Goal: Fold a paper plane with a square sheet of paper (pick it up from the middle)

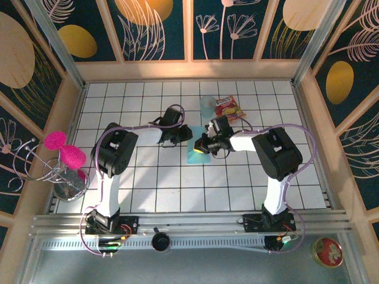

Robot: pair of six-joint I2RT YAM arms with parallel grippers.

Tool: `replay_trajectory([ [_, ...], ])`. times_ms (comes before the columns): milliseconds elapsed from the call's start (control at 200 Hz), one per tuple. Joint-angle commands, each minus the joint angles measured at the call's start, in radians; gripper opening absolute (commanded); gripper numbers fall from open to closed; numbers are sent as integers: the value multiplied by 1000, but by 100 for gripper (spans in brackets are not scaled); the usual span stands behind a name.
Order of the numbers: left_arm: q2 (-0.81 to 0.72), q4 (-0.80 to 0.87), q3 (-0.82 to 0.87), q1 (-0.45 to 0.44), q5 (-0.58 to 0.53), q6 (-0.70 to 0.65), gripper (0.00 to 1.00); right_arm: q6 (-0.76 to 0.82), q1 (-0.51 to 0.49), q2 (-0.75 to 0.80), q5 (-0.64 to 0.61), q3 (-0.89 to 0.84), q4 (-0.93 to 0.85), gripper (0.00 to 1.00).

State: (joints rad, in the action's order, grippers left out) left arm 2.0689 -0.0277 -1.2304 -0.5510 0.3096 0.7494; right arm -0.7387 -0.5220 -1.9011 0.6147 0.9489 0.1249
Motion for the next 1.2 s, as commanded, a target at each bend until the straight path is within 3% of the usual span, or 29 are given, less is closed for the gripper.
replay_trajectory([
  [0, 3, 22, 26, 2, 6, 7, 17, 19, -10, -26, 8, 30, 8, 1],
  [1196, -6, 12, 44, 1, 6, 13, 17, 7, -9, -53, 23, 32, 50, 1],
])
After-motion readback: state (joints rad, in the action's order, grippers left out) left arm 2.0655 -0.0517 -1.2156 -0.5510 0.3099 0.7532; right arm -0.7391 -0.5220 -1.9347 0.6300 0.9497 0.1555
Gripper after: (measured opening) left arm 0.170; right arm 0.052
